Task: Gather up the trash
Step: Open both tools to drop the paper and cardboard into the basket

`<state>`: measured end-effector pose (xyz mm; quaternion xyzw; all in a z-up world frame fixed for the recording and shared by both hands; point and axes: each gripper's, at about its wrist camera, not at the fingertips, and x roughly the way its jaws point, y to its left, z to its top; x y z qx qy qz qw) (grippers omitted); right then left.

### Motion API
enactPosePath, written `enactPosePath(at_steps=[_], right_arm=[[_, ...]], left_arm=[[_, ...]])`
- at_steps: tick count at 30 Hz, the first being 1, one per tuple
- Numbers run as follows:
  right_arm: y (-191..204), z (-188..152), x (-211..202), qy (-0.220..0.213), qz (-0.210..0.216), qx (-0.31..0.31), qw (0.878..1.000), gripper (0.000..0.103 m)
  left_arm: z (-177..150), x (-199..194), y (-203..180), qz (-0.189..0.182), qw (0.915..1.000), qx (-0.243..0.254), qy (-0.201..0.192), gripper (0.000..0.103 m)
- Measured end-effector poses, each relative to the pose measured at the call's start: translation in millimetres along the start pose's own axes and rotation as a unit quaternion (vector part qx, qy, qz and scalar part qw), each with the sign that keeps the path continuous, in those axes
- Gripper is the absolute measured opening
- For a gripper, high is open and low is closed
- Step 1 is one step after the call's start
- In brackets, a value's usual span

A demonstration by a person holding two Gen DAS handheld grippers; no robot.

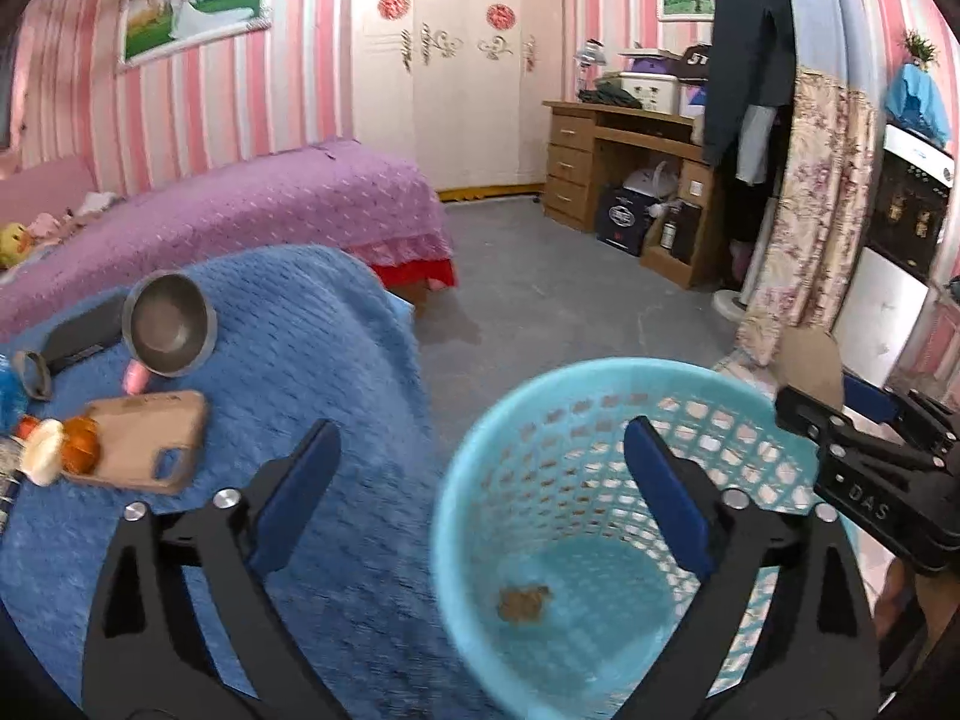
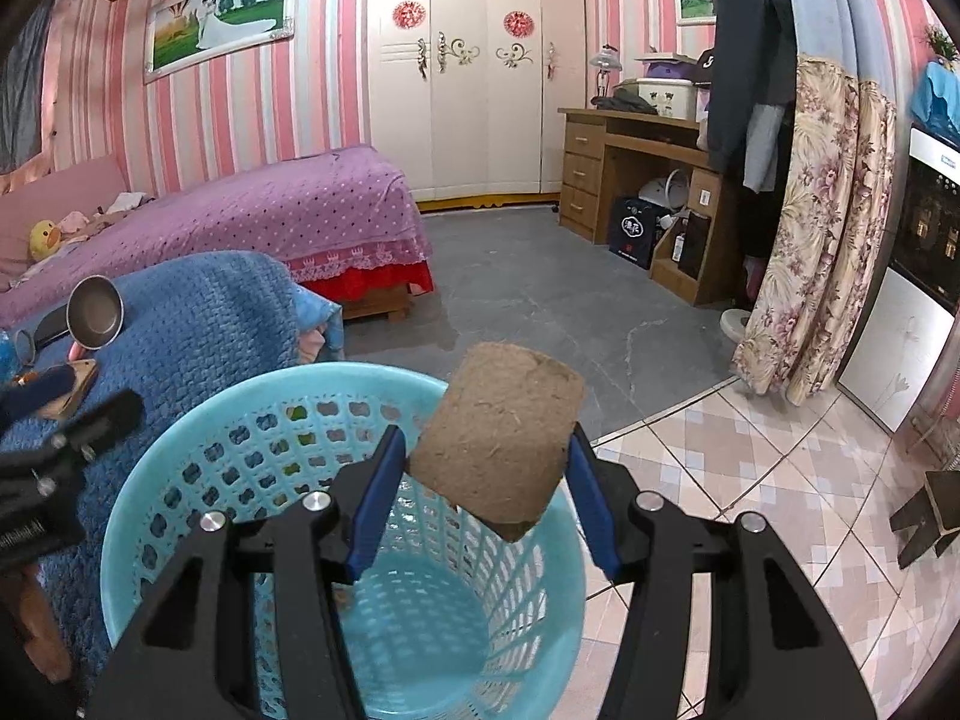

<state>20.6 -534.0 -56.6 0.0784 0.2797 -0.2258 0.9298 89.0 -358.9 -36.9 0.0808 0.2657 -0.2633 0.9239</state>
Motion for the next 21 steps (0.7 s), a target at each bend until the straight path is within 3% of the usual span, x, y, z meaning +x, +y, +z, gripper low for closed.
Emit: enactPosePath(at_steps=[8, 9, 11, 14, 21], right_arm=[[14, -4, 3, 0.007, 0.01, -0.014, 1.0, 0.056], [16, -4, 3, 0.007, 0.01, -0.014, 1.0, 0.058], [17, -5, 2, 0.004, 0.006, -0.013, 1.0, 0.074], [19, -4, -1, -0.001, 0.002, -0.009, 1.0, 0.083], [39, 5, -14, -0.022, -0.008, -0.009, 1.0, 0.093]], left_arm=[[-1, -8, 38, 0.03, 0.9992, -0.025, 0.004, 0.097], [-2, -9, 44, 0.034, 0.999, -0.027, 0.004, 0.097], [-4, -13, 54, 0.044, 0.9985, -0.033, 0.003, 0.097], [-6, -20, 70, 0.057, 0.9975, -0.041, 0.0, 0.097], [-8, -42, 107, 0.086, 0.9947, -0.056, -0.008, 0.097]])
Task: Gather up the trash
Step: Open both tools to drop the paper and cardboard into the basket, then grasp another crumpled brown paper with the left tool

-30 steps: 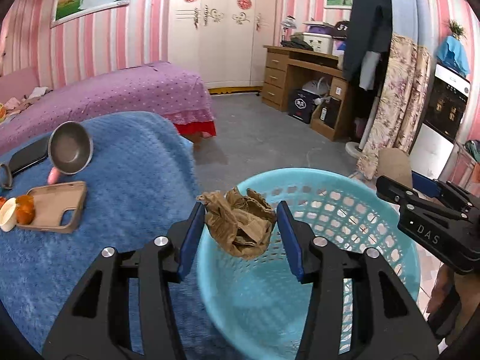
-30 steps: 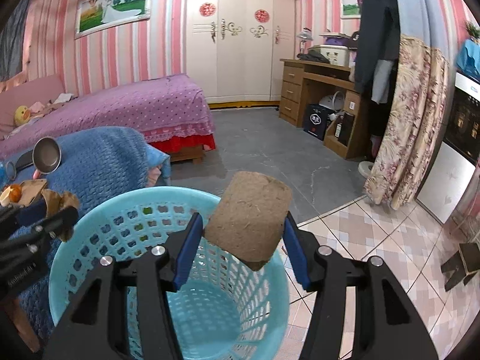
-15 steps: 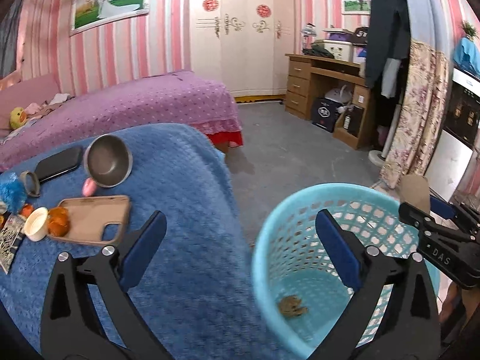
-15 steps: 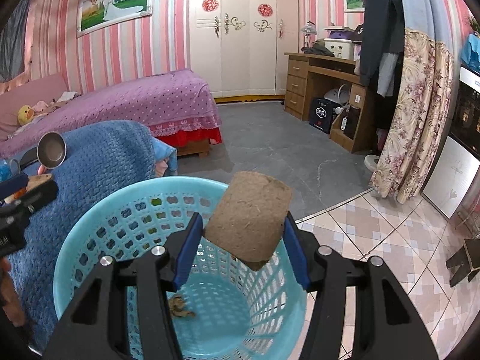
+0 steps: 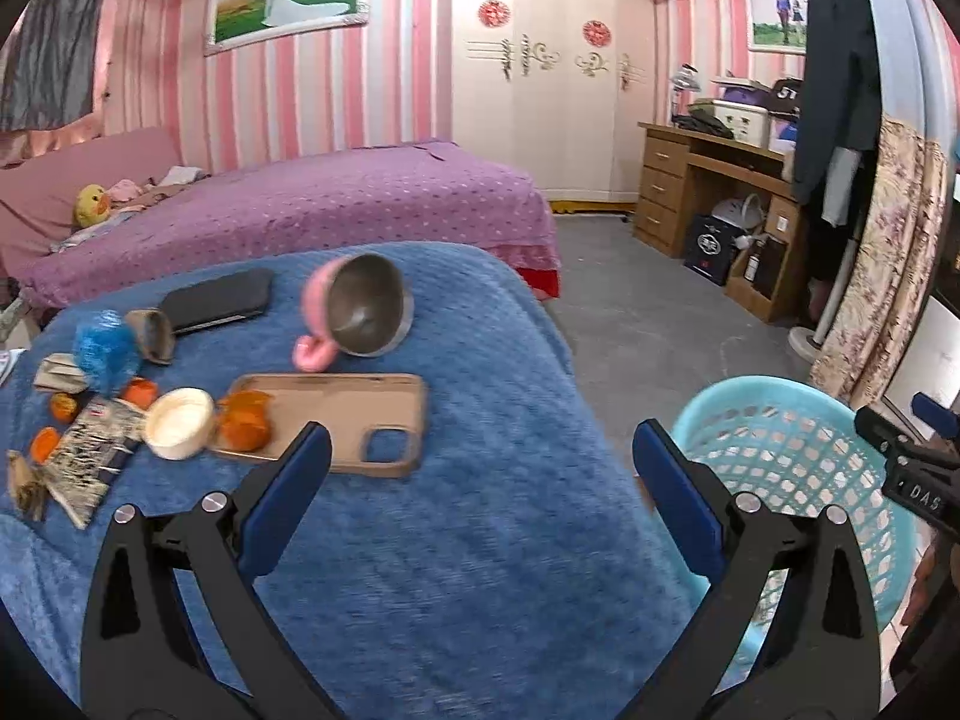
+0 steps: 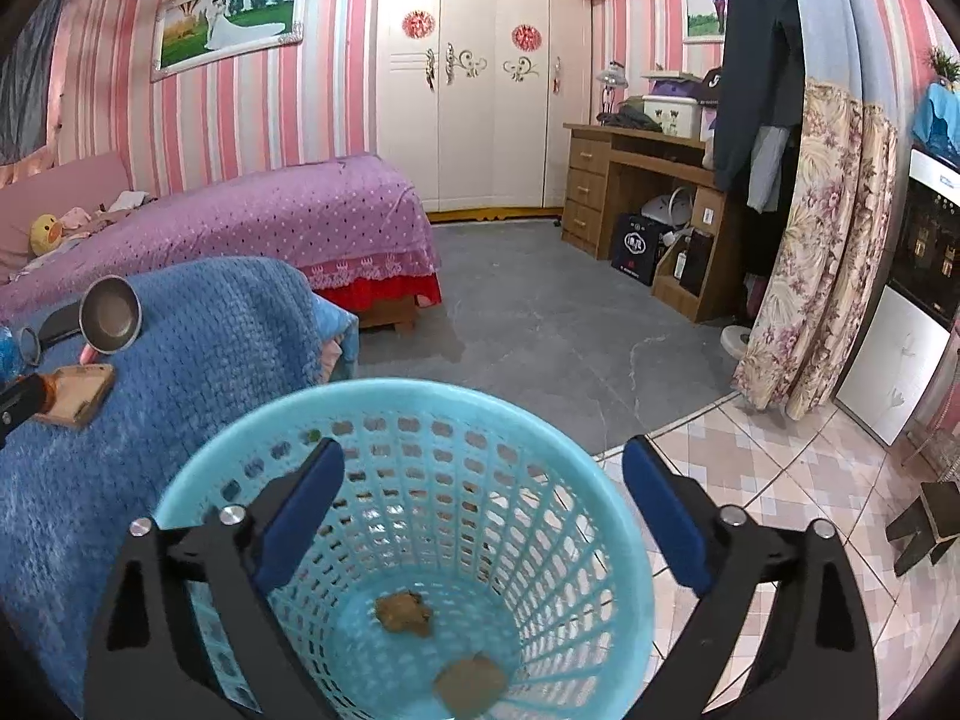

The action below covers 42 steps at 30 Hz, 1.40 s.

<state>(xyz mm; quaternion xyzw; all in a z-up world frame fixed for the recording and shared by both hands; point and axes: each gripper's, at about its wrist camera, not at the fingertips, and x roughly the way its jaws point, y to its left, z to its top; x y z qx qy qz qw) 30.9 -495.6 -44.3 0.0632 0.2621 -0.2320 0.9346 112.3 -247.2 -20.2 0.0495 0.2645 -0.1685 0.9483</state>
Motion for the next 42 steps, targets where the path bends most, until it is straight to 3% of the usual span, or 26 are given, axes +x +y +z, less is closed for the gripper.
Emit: enactPosePath(at_steps=[6, 18, 28, 42], right_arm=[[26, 9, -12, -0.017, 0.011, 0.007, 1.0, 0.095], [114, 14, -23, -0.027, 0.052, -0.038, 0.998, 0.095], [178, 8, -21, -0.017, 0.084, -0.077, 0.993, 0.095], [224, 1, -18, 0.005, 0.106, -0.09, 0.99, 0.095]], left_arm=[[3, -20, 43, 0.028, 0.9995, -0.003, -0.012, 0.097], [-14, -42, 151, 0.099, 0.9943, -0.033, -0.022, 0.097], [-30, -39, 210, 0.128, 0.9903, -0.053, -0.006, 0.097], [-51, -44, 311, 0.188, 0.9775, -0.091, 0.03, 0.097]])
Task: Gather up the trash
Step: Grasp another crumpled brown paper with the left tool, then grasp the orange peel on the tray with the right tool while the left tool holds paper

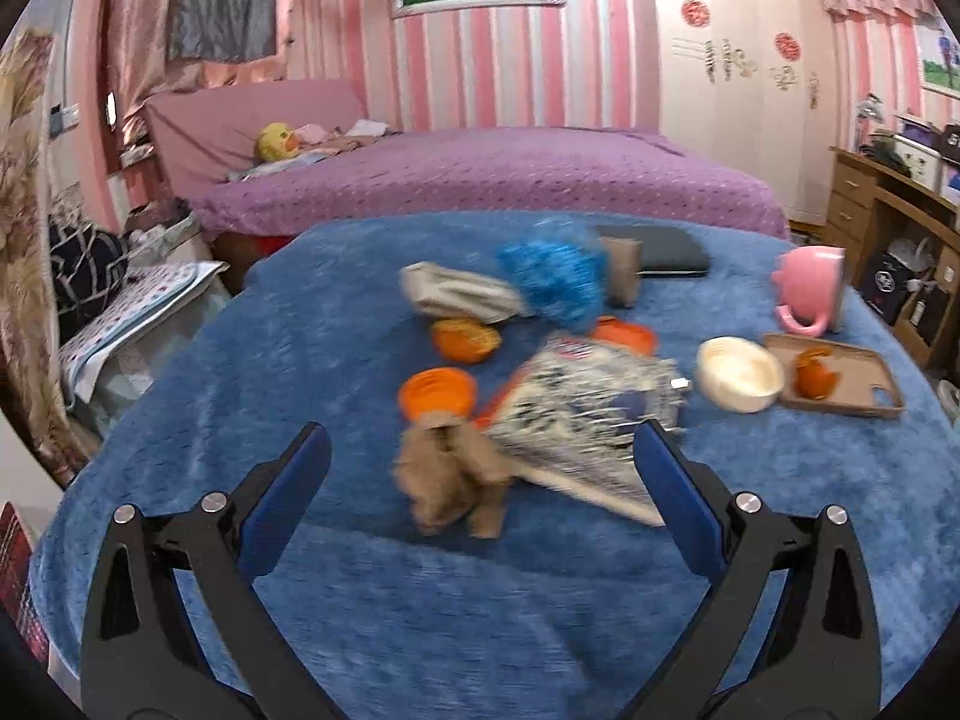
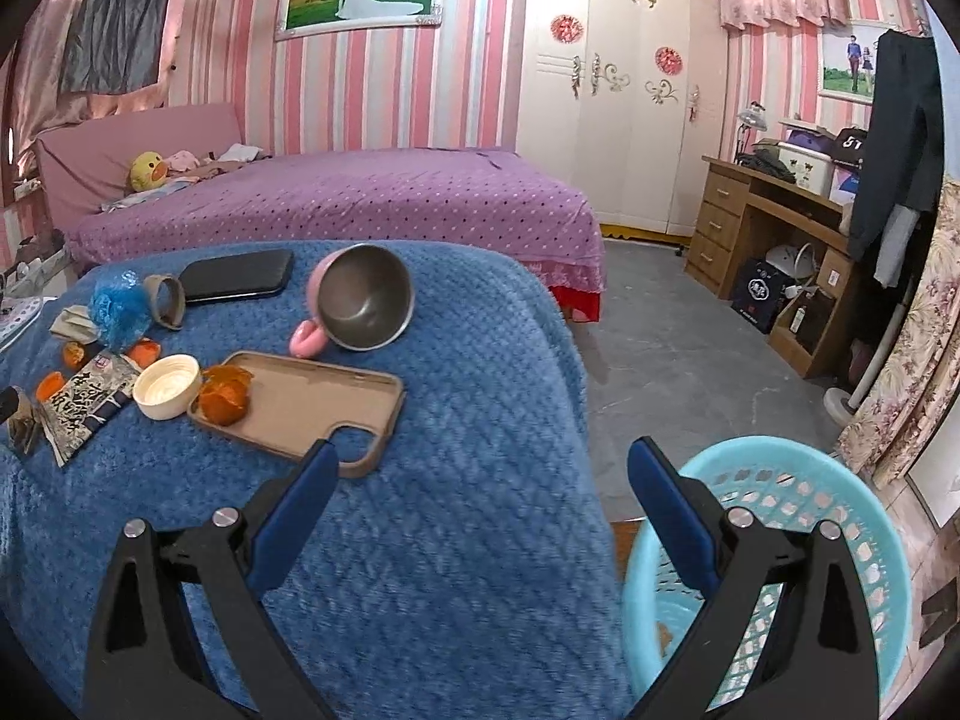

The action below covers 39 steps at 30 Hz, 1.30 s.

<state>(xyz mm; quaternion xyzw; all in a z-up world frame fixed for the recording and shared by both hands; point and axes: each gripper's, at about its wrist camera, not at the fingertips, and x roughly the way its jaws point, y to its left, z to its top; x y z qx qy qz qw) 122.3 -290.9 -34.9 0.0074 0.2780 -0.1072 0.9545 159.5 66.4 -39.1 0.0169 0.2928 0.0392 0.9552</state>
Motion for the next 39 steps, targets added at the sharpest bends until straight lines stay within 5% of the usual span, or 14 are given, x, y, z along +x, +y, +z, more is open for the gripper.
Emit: enactPosePath(at_steps=[11, 16, 20, 30, 36, 39], right_arm=[[43, 6, 17, 0.01, 0.025, -0.015, 1.0, 0.095], [63, 7, 24, 0.018, 0.042, -0.025, 0.999, 0.095], [74, 6, 25, 0.019, 0.057, -0.027, 0.998, 0.095], [123, 15, 48, 0.033, 0.085, -0.048, 0.995, 0.094], [141, 22, 81, 0.075, 0.089, -0.063, 0.991, 0.073], [142, 21, 94, 0.098, 0.1, -0.06, 0.988, 0.054]], left_arm=[[1, 33, 29, -0.013, 0.9981, -0.032, 0.052, 0.094], [1, 39, 23, -0.048, 0.9963, -0.024, 0.066, 0.05], [2, 30, 21, -0.042, 0.9979, -0.012, 0.049, 0.037], [20, 18, 29, -0.011, 0.999, -0.042, -0.008, 0.037], [26, 23, 29, -0.008, 0.9979, -0.063, -0.012, 0.037], [27, 26, 26, -0.005, 0.9979, -0.064, -0.007, 0.037]])
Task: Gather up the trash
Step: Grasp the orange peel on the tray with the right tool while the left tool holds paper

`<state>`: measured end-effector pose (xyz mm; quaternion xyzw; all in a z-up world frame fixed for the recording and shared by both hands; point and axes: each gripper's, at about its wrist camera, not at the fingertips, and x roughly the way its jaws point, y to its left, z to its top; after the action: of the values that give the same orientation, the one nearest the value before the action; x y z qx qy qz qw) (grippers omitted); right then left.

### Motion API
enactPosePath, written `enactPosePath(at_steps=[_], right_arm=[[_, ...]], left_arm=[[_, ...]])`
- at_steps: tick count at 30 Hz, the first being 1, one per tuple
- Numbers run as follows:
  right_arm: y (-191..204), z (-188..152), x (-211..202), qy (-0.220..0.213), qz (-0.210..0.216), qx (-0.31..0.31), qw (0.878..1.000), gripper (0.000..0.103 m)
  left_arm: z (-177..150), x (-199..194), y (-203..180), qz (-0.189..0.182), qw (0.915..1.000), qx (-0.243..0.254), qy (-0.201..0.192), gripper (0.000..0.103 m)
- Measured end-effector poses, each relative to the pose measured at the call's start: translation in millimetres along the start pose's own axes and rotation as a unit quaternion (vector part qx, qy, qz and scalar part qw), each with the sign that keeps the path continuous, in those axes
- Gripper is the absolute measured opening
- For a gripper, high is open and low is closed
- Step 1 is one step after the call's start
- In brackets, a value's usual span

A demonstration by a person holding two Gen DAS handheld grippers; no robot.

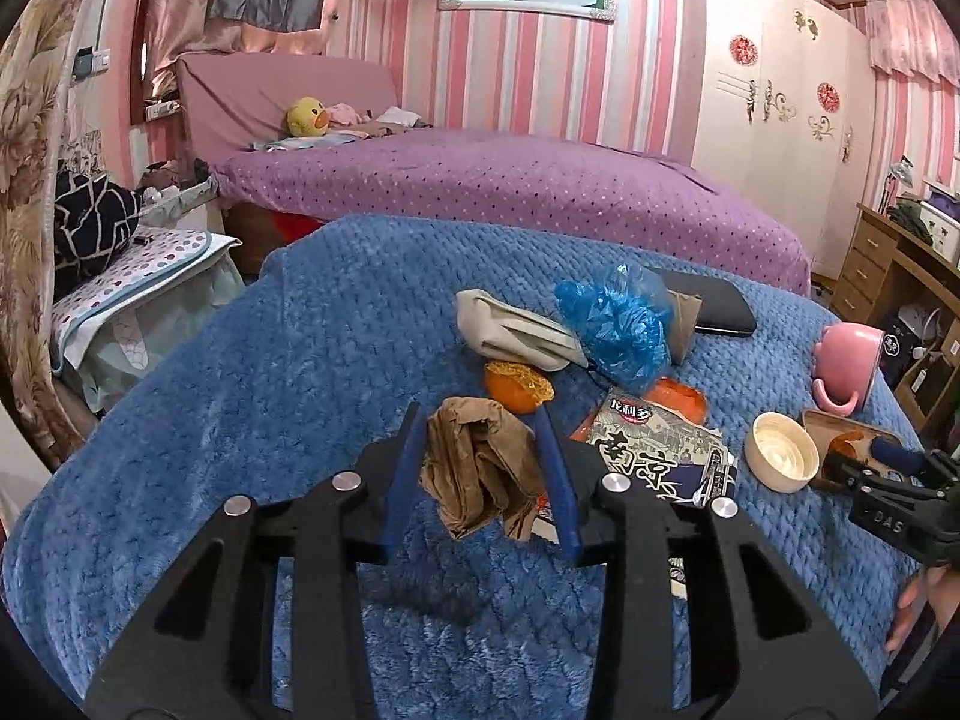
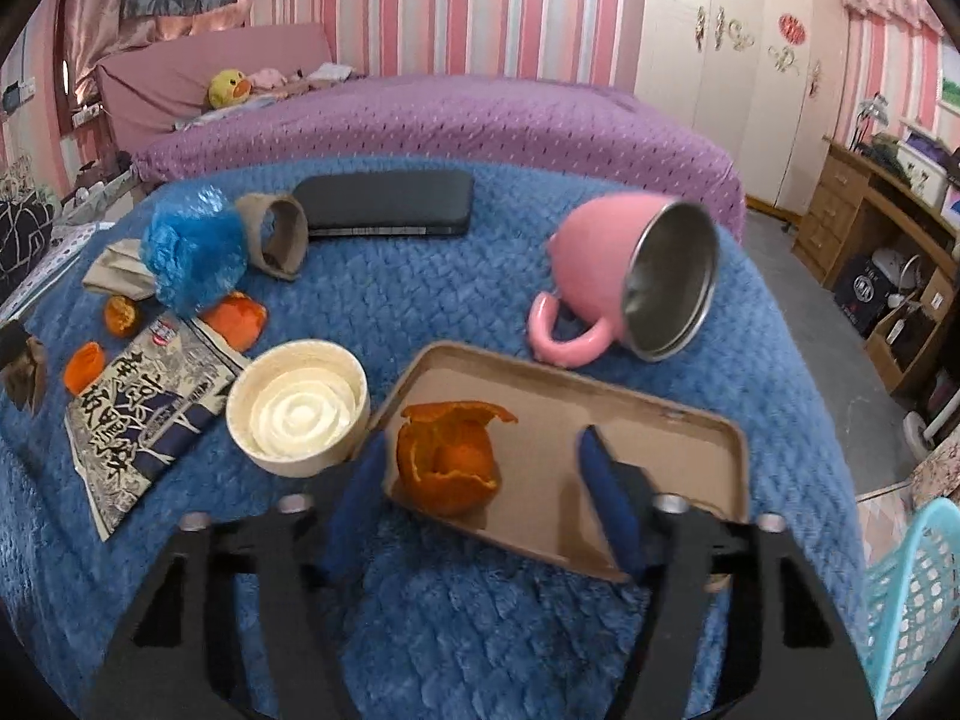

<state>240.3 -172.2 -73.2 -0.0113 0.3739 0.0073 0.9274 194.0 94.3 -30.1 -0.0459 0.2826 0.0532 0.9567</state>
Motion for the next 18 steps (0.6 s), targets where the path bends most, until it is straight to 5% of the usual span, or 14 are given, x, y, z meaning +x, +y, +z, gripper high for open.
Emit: enactPosePath(at_steps=[4, 18], right_arm=[[0, 0, -1, -0.001, 0.033, -0.005, 0.999, 0.03], [-31, -15, -61, -0.071, 0.022, -0.002, 0.997, 0.016]], left_arm=[[0, -1, -9, -0.003, 1.0, 0.008, -0.001, 0.037], [-11, -36, -33, -0.019, 0.9993, 0.022, -0.022, 0.037]])
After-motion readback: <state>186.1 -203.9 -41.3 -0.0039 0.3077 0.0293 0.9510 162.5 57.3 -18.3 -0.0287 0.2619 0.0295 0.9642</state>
